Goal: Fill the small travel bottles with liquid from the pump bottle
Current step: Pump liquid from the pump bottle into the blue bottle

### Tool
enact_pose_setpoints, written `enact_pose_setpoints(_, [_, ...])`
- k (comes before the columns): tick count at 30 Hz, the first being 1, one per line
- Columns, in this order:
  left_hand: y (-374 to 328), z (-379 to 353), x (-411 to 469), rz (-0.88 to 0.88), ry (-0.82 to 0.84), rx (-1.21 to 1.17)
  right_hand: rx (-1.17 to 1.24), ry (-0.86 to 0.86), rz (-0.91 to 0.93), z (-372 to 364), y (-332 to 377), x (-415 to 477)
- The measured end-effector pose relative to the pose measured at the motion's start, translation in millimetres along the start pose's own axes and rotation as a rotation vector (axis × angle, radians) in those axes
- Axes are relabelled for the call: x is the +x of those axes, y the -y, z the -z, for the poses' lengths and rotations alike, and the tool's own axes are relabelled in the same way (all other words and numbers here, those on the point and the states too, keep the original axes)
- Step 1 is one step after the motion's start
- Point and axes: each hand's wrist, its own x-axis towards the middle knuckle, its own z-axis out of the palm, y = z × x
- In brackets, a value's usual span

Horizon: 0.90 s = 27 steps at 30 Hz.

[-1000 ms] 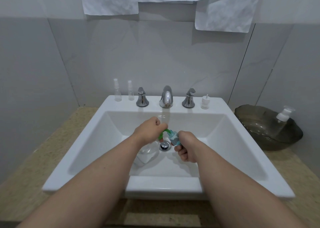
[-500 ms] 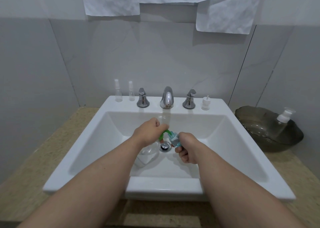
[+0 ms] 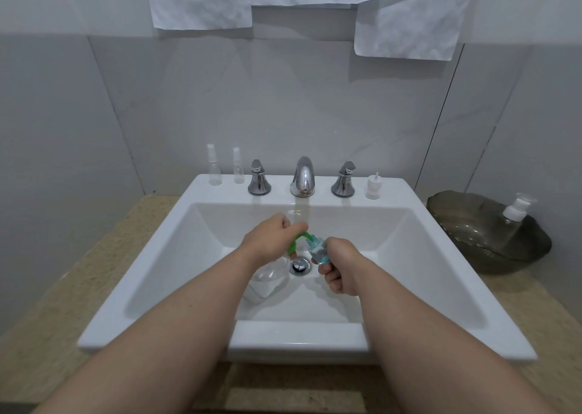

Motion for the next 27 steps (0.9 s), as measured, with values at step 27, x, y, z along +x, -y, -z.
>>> enact_pose_setpoints(27, [5,2,-2,-0.019,-0.038,0.034,-0.017,0.002,-0.015,0,0,0])
